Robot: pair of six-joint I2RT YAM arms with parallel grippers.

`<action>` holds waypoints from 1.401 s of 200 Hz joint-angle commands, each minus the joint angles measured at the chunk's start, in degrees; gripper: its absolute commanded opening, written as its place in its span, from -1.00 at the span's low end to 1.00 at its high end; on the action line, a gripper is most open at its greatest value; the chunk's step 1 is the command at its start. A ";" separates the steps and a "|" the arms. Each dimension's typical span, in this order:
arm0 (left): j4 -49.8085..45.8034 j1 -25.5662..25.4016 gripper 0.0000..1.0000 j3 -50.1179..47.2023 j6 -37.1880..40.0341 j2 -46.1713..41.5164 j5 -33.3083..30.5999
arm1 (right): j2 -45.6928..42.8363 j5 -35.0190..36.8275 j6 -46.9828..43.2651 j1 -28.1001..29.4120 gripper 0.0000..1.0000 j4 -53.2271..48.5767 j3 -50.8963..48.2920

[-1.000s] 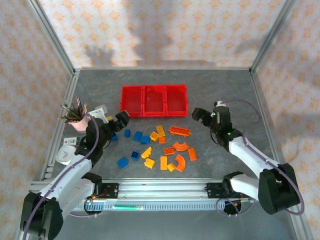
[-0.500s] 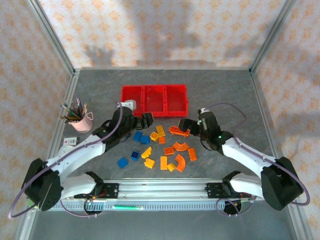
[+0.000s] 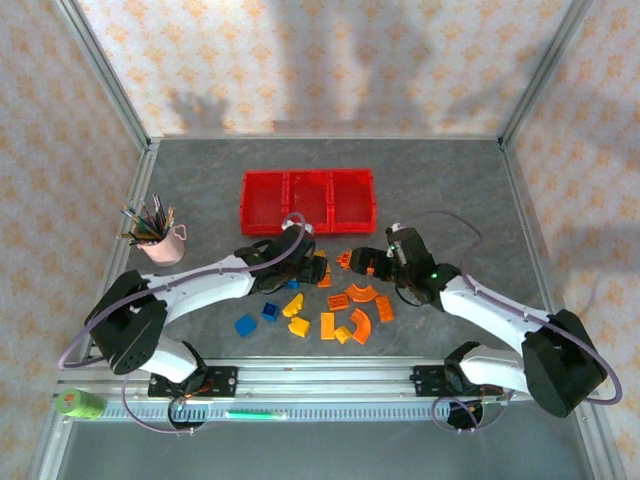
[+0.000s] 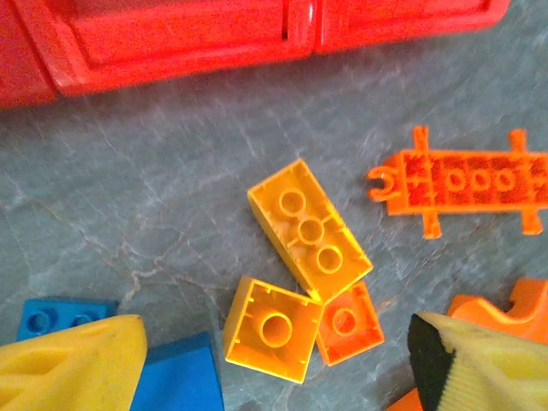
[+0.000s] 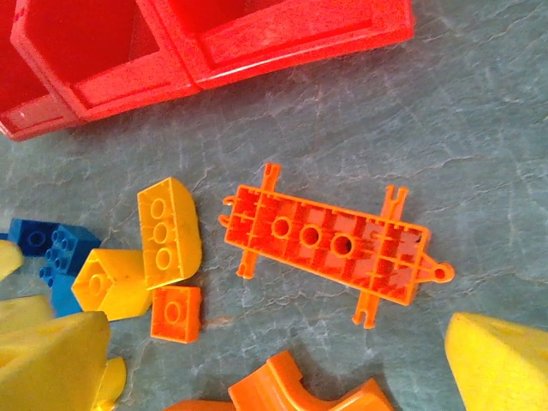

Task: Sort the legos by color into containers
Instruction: Pick up the lego from the center of the table.

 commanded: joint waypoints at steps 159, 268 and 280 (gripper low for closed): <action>-4.40 -1.93 0.02 6.38 6.01 12.19 -3.83 | 0.32 -0.88 1.97 0.78 0.99 -1.41 0.22; -5.05 -1.35 -0.37 6.25 3.17 3.18 -9.32 | 0.32 -2.83 1.10 0.95 0.99 -2.31 5.71; -5.27 -0.50 -0.39 6.62 2.23 1.18 -10.67 | 2.14 -3.31 1.10 1.21 0.99 -1.87 6.96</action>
